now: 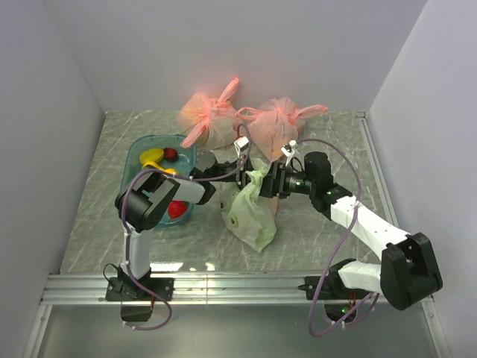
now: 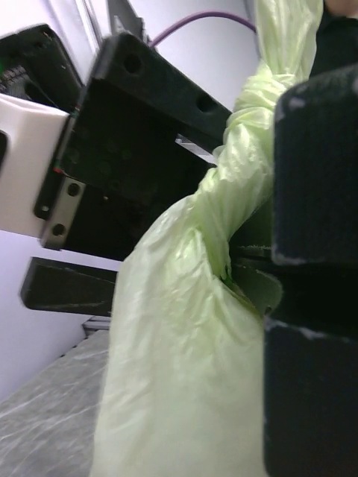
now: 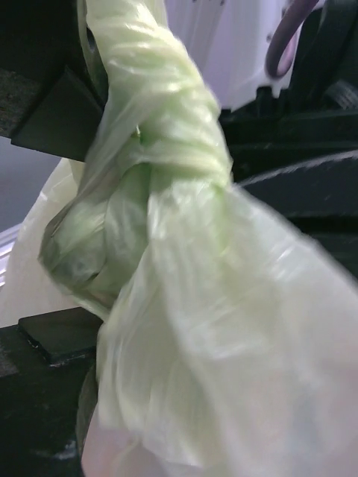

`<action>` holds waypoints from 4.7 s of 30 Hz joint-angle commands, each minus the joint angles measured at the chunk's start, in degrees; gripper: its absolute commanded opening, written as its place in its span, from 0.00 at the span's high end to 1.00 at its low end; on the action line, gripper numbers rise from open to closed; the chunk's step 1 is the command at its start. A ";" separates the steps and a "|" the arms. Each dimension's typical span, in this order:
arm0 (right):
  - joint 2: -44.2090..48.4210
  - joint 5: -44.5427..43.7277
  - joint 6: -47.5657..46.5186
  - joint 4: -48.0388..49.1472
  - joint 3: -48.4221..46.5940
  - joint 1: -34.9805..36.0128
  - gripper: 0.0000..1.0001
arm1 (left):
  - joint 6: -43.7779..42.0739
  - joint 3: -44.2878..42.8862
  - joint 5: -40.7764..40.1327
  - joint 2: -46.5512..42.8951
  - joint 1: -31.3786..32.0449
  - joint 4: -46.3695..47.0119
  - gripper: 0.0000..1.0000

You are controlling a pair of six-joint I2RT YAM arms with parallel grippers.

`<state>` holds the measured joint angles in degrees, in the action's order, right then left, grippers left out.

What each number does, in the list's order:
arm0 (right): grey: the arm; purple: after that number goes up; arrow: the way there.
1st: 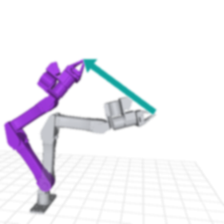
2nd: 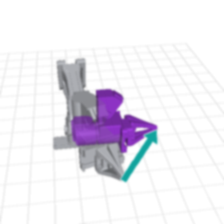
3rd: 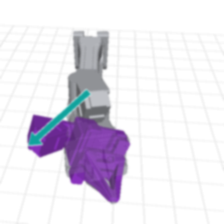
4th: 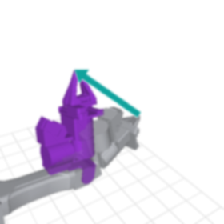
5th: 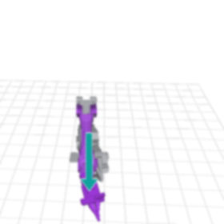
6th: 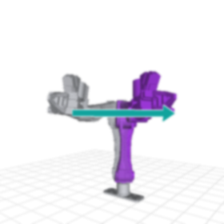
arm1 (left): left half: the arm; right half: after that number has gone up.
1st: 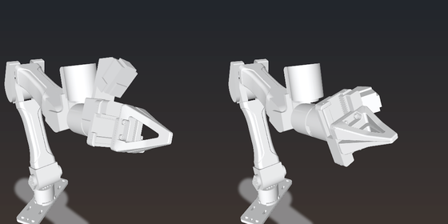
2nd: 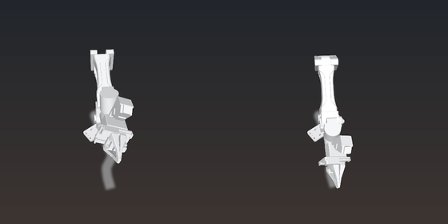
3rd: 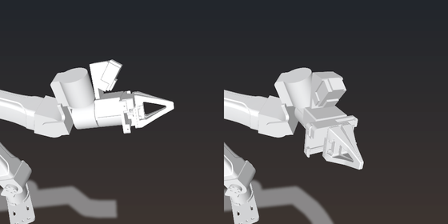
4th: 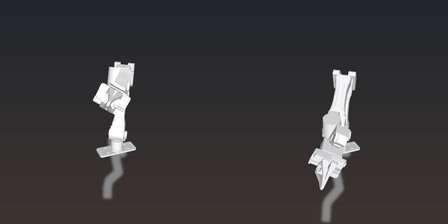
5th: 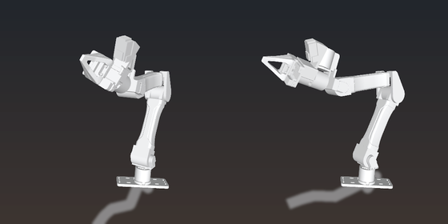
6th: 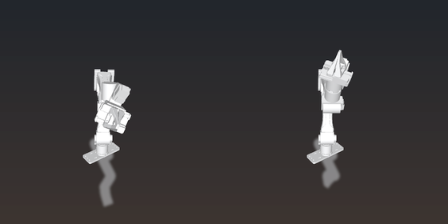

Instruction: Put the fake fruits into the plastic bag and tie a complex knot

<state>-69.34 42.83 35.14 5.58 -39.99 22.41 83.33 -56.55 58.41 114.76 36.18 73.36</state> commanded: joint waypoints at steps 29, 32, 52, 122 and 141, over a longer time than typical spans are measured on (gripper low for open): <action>-1.23 -1.87 2.92 0.83 -3.95 4.66 0.32 | 5.26 0.40 -2.34 -1.47 0.20 18.05 0.99; -3.17 -1.17 1.53 -1.35 -7.29 4.66 0.28 | 5.96 -1.36 -0.42 0.63 0.29 16.64 0.99; 7.29 5.33 -34.00 -43.91 -16.87 -5.09 0.17 | 5.79 0.30 2.06 -0.68 -0.15 18.31 1.00; -6.33 8.76 -20.19 -34.94 -18.81 -10.81 0.46 | 14.58 -3.30 6.36 3.89 0.99 32.46 0.81; -6.78 10.52 -22.74 -35.64 -18.81 -10.81 1.00 | 14.14 -2.86 6.45 3.19 0.91 33.16 0.75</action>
<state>-76.90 55.18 13.74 -30.48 -58.50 11.94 97.62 -58.41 64.88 119.15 36.84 73.76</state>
